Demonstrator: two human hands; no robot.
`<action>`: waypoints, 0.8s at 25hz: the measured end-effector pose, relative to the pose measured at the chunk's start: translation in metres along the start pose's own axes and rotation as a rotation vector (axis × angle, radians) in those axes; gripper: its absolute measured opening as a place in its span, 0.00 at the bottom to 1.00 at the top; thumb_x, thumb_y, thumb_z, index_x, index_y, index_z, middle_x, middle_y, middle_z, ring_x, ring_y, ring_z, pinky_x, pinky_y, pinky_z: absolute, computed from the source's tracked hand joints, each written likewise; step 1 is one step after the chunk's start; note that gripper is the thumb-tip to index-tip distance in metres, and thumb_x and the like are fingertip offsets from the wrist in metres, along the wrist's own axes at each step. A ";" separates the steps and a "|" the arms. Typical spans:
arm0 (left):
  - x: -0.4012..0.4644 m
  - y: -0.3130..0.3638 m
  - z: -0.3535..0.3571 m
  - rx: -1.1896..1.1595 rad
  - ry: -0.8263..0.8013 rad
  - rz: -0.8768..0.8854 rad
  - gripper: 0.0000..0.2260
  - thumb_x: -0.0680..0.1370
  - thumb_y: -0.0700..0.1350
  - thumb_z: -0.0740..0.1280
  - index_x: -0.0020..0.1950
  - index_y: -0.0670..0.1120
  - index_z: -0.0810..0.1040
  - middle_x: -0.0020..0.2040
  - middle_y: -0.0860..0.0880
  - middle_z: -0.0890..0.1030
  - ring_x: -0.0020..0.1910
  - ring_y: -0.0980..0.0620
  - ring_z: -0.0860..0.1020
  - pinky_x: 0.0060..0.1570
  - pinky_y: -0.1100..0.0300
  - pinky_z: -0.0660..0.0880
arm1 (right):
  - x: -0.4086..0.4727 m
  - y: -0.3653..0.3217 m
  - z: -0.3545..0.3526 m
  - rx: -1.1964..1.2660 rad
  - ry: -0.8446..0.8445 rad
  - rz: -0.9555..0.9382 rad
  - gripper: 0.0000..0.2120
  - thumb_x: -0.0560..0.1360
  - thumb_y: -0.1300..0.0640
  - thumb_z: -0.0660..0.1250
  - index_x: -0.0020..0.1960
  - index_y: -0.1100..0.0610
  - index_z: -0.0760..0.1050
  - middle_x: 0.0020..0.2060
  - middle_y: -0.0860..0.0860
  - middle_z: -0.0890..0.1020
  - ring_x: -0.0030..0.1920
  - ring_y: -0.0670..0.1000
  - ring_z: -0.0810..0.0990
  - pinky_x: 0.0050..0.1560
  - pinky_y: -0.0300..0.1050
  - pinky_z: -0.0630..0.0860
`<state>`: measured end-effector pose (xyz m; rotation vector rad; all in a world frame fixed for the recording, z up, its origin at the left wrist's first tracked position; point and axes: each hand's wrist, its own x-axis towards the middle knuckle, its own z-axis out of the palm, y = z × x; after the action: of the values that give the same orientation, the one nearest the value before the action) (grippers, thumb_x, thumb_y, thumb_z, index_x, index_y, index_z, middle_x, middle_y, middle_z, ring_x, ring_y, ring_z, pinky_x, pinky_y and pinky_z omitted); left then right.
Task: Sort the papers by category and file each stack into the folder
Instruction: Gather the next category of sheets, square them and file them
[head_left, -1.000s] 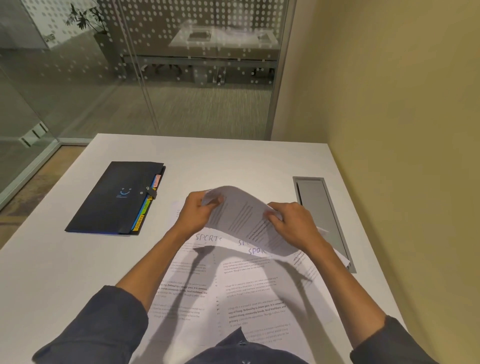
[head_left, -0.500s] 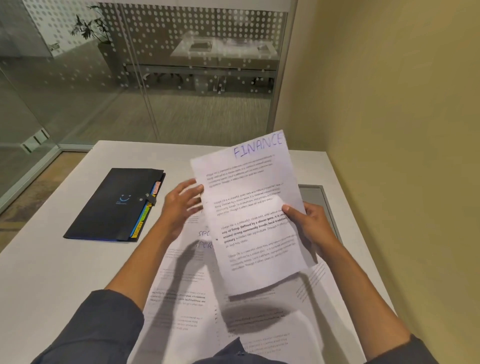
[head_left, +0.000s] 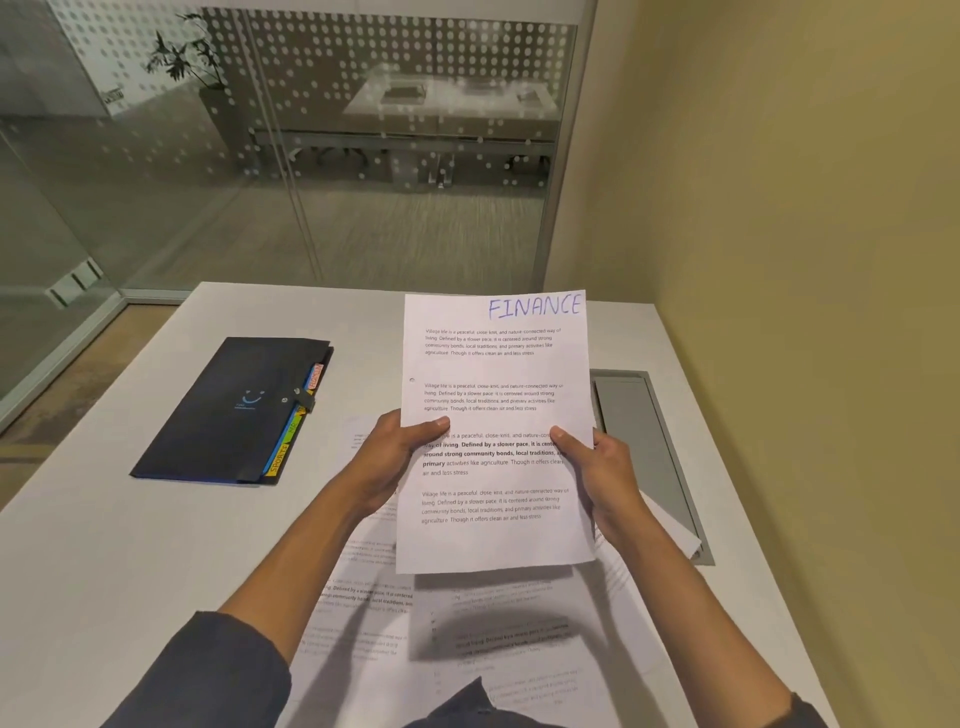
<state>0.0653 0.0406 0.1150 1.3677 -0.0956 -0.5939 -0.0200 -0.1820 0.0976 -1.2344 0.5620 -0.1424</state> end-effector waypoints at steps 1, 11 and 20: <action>-0.001 0.001 0.001 0.004 0.016 0.001 0.09 0.78 0.38 0.65 0.57 0.45 0.79 0.54 0.47 0.84 0.52 0.47 0.83 0.47 0.56 0.81 | -0.001 0.003 0.001 -0.004 -0.004 0.004 0.07 0.76 0.62 0.70 0.54 0.60 0.81 0.47 0.56 0.87 0.48 0.57 0.86 0.50 0.51 0.82; -0.007 -0.011 0.008 0.041 -0.006 0.007 0.10 0.78 0.36 0.65 0.58 0.42 0.78 0.55 0.43 0.84 0.53 0.43 0.82 0.53 0.51 0.80 | 0.024 -0.039 -0.010 -0.328 0.200 -0.438 0.23 0.76 0.54 0.71 0.69 0.49 0.71 0.54 0.54 0.83 0.51 0.49 0.83 0.47 0.32 0.78; -0.010 -0.014 0.013 0.045 -0.011 0.024 0.09 0.78 0.36 0.64 0.56 0.43 0.79 0.51 0.46 0.85 0.48 0.48 0.84 0.44 0.59 0.80 | 0.027 -0.066 -0.010 -0.738 0.341 -0.707 0.17 0.77 0.51 0.70 0.65 0.52 0.77 0.59 0.47 0.82 0.54 0.47 0.81 0.48 0.37 0.75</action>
<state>0.0467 0.0329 0.1076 1.4053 -0.1350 -0.5826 0.0117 -0.2236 0.1471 -2.1218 0.4557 -0.8066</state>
